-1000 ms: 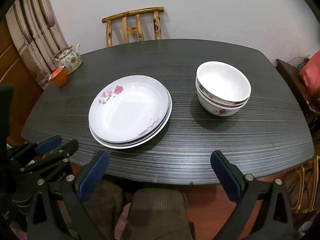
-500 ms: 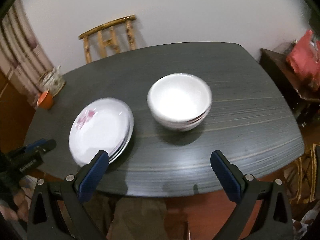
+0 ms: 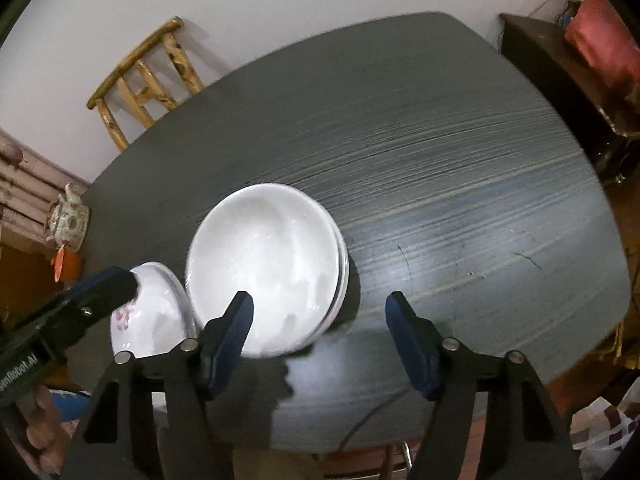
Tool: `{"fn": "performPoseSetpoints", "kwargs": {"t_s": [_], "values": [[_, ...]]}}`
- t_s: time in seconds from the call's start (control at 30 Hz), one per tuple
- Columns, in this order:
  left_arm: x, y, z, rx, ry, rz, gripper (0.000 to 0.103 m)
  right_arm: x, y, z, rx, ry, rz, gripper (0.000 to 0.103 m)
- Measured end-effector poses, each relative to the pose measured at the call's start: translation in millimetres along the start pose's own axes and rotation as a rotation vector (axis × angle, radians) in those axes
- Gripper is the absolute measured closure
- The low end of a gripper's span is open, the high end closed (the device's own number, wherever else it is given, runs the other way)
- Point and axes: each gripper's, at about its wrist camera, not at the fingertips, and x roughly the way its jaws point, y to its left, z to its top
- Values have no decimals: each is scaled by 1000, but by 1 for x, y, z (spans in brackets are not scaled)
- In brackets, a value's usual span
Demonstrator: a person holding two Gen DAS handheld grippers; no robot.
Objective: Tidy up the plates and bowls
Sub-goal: 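Move the right gripper to the nested bowls' rim and close on it, then lift the nested white bowls with the right gripper toward the plate stack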
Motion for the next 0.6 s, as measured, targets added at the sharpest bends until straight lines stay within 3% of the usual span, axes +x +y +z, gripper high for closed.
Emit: {"fn": "performPoseSetpoints", "kwargs": {"t_s": [0.17,0.33,0.43,0.6], "values": [[39,13,14,-78,85,-35,69,30,2,15,-1,58,19,66],[64,22,20,-104,124,-34,81,49,1,18,-21,83,12,73],[75,20,22,-104,135,-37,82,54,-3,19,-18,95,22,78],[77,15,21,-85,123,-12,81,59,-6,20,-10,103,44,76]]}}
